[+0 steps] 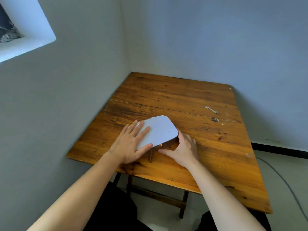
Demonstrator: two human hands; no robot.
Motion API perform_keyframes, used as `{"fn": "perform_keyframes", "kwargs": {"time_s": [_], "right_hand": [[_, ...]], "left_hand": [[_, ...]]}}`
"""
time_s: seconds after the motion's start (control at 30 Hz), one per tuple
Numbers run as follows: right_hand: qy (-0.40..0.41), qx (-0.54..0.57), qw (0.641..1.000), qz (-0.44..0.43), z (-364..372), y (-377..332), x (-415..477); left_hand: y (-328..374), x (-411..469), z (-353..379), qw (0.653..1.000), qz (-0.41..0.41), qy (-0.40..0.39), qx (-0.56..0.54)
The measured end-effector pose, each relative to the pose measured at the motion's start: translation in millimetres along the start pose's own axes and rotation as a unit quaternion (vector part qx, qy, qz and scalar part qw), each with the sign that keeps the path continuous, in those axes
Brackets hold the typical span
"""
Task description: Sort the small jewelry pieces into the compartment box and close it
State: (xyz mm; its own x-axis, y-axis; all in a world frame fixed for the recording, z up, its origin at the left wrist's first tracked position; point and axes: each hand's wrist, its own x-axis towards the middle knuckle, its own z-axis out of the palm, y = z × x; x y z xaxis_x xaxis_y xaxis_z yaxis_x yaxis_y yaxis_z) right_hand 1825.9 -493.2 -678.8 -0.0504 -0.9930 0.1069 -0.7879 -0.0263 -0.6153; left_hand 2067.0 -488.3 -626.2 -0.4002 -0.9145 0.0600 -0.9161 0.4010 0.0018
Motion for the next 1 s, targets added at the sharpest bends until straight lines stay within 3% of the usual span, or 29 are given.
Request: {"fn": "perform_keyframes", "kwargs": {"time_s": [0.3, 0.57, 1.0], "right_hand": [[-0.005, -0.059, 0.997, -0.048, 0, 4, 2], [0.004, -0.095, 0.992, -0.086, -1, 5, 2], [0.009, -0.101, 0.992, -0.075, 2, 2, 3]], "left_hand": [[-10, 26, 9, 0.988, -0.151, 0.027, -0.017], [-59, 50, 1, 0.954, -0.300, 0.010, 0.011], [-91, 53, -14, 0.927, -0.376, -0.010, -0.001]]}}
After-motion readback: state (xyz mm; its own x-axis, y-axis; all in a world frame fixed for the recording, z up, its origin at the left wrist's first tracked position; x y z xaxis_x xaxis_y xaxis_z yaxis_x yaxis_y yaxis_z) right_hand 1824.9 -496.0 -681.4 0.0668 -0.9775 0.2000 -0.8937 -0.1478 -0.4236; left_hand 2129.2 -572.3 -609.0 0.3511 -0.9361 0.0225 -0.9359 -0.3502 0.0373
